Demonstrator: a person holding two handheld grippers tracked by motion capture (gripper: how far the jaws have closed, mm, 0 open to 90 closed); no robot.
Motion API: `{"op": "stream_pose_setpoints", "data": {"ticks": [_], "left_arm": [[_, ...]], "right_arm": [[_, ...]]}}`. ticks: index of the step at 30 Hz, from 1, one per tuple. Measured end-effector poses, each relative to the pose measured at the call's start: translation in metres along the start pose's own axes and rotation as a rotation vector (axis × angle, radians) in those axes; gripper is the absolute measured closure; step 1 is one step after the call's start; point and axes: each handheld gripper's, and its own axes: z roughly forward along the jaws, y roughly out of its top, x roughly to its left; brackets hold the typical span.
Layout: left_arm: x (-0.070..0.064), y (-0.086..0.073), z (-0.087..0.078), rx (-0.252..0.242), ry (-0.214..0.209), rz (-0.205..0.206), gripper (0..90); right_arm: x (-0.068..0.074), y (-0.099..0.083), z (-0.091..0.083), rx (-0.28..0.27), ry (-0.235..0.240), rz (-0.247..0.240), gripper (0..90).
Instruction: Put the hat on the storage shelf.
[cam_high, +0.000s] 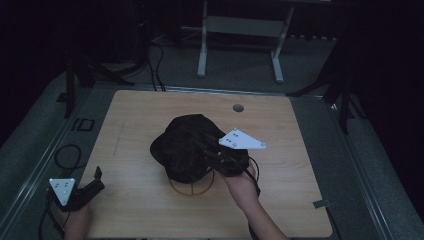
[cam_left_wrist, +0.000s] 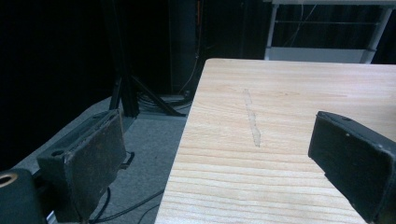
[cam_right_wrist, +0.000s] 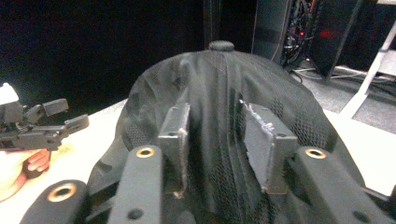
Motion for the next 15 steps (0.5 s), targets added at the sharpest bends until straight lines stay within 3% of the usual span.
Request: {"op": "stream_pose_setpoints", "data": {"ticks": [6,15], "left_arm": [[0.0,0.0,0.0,0.001,0.0,-0.001,4.4],[0.0,0.0,0.0,0.002,0.0,0.001,4.4]], "right_arm": [[-0.003,0.0,-0.001,0.006,0.005,0.016,54.5],[-0.009,0.008,-0.011,-0.011,0.006,-0.005,43.0]]}}
